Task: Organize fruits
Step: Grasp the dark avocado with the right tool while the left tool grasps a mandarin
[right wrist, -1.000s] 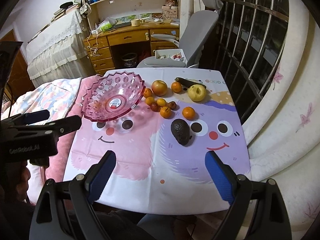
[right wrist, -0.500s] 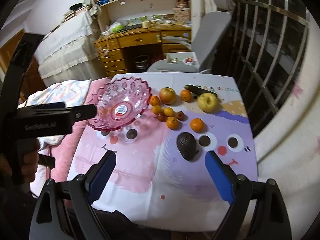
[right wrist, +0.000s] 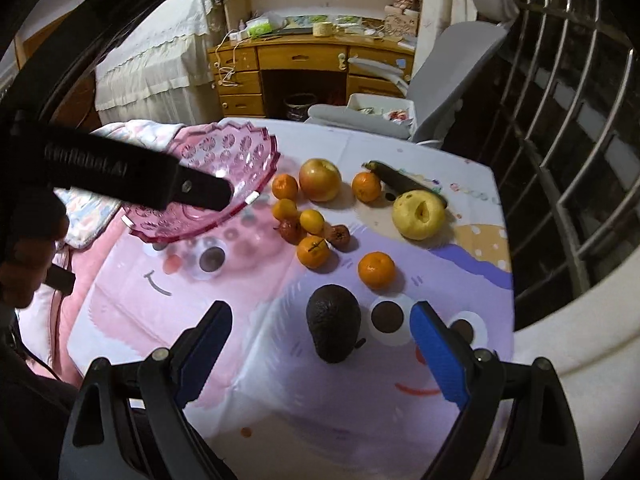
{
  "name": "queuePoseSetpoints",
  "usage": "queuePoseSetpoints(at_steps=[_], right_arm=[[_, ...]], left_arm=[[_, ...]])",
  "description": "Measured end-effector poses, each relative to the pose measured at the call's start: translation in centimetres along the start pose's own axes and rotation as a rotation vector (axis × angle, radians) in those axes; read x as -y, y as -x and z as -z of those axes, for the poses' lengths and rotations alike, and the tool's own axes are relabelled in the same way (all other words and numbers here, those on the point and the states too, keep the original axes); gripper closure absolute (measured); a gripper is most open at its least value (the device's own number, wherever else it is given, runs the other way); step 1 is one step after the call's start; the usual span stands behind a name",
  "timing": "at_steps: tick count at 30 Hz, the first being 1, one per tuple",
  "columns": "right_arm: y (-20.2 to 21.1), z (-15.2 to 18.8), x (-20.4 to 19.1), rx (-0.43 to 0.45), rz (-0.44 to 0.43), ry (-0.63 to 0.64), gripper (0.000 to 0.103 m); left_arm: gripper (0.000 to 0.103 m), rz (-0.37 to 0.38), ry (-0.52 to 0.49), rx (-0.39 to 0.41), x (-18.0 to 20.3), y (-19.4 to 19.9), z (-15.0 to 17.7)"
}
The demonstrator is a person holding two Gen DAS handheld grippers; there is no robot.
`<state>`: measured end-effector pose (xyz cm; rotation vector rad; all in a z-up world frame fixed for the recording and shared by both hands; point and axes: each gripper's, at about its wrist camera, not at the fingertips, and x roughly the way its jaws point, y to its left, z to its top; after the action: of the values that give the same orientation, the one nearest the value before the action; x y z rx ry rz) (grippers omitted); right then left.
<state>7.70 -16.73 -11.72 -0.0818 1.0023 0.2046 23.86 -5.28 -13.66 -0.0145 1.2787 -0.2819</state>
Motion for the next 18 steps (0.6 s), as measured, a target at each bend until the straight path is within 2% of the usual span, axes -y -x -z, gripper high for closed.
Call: queuePoseSetpoints(at_steps=[6,13,18], right_arm=[[-4.1,1.7,0.5,0.009,0.013,0.097,0.012],[-7.8,2.7,1.4,-0.032,-0.022,0.043,0.012],[-9.6,3.4,1.2,-0.055,-0.046,0.034,0.023]], left_arm=[[0.001,0.010,0.053,-0.098,0.8,-5.3,-1.1],[0.005,0.001,0.072,-0.184,1.6,-10.5,-2.3],[0.007,-0.018,0.070,-0.220,2.5,-13.4,-2.9]])
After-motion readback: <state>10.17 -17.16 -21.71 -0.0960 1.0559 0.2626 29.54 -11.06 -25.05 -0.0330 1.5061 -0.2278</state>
